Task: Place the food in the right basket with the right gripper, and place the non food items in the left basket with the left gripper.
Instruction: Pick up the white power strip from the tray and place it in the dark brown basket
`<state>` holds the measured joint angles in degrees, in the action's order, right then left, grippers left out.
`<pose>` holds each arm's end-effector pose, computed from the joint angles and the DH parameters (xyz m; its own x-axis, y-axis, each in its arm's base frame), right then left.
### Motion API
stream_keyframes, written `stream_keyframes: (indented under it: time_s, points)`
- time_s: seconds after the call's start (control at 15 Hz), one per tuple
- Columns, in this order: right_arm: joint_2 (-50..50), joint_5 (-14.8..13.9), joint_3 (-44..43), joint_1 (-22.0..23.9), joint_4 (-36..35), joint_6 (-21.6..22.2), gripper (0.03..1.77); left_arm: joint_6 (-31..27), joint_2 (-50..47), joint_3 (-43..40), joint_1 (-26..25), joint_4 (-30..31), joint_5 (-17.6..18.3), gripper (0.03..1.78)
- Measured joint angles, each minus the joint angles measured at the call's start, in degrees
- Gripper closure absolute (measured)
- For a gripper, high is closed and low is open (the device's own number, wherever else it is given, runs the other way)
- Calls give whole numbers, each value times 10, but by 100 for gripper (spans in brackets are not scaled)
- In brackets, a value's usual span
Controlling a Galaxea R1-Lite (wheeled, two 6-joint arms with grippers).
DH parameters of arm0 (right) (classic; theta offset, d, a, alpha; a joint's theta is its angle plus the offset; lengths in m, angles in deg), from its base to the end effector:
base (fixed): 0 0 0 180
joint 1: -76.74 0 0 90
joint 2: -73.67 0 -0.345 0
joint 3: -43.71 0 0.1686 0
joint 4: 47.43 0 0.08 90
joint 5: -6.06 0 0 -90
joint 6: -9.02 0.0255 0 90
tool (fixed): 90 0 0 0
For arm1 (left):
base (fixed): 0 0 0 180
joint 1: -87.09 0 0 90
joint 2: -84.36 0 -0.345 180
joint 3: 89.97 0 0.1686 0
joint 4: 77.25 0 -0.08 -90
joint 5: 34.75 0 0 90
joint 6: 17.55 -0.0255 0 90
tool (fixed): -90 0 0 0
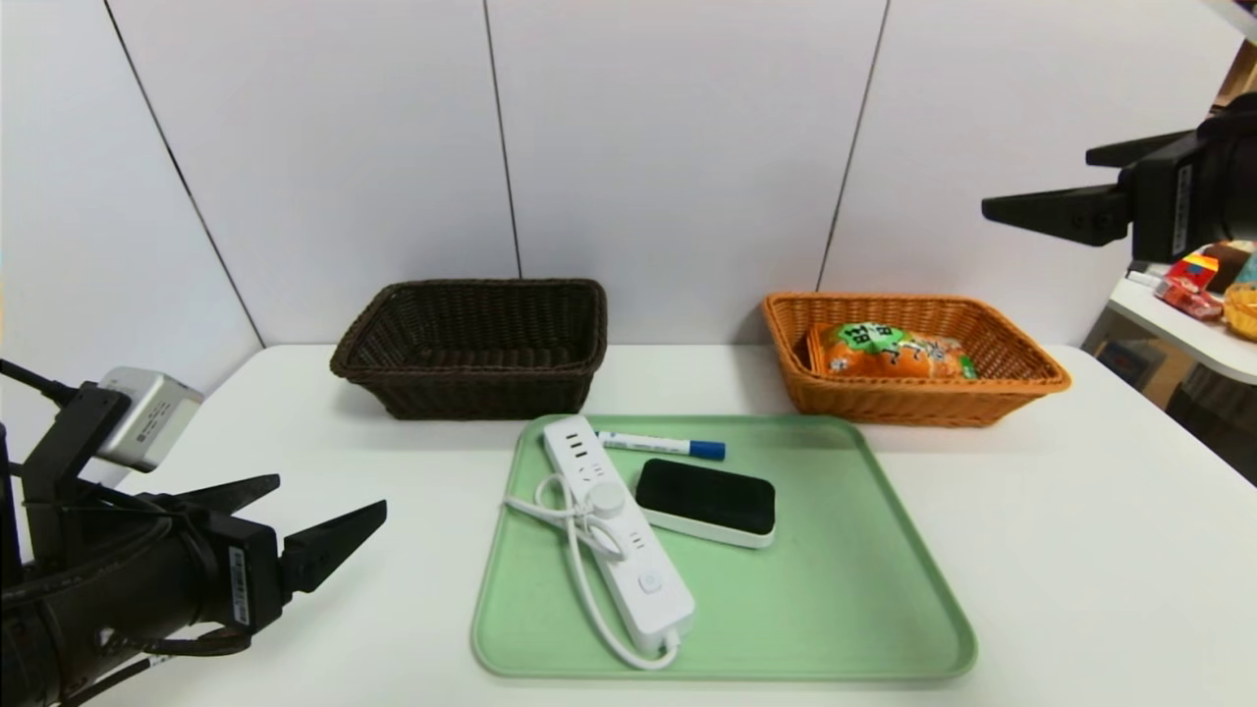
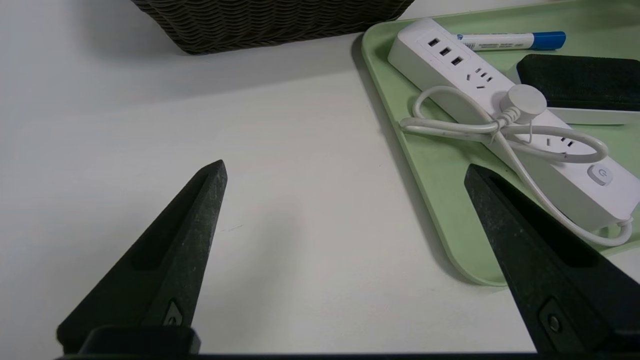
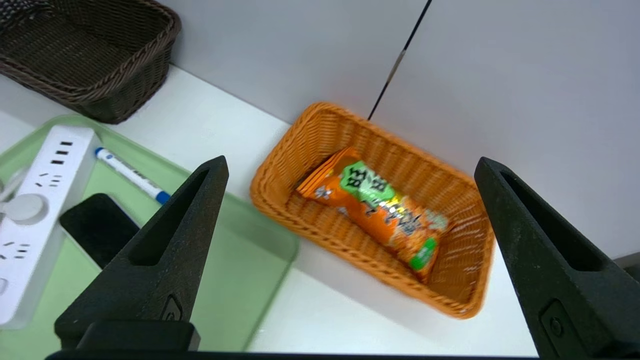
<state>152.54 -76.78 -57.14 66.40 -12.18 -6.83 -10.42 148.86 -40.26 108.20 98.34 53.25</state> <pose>0.1885 0.0376 0.3774 0.9277 0.2960 -0.2278 -0.3478 0.9068 -0.2383 0.1068 -0.0403 0.2337 0.8930 -0.3074 -0.3287 0.2886 0.9516 -0.1058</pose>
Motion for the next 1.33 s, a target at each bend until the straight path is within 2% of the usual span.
stream_keyframes:
  time_s: [0.33,0.6,0.73,0.93,1.07,1.33]
  points:
    - [-34,-84,184,-44,-166,60,11,-1,-1,0,0,0,0,12]
    - [-59,-99,249,-84,-175,112,11,-1,-1,0,0,0,0,12]
    - [-78,-122,282,-113,-176,121,11,-2,-5,-2,0,0,0,12]
    - [-103,-132,324,-151,-176,138,10,-2,-8,-7,1,0,3,12]
    - [-114,-132,343,-169,-176,141,10,-13,-8,-6,1,0,22,12]
    - [-127,-133,362,-187,-176,142,10,-82,15,22,1,0,78,12]
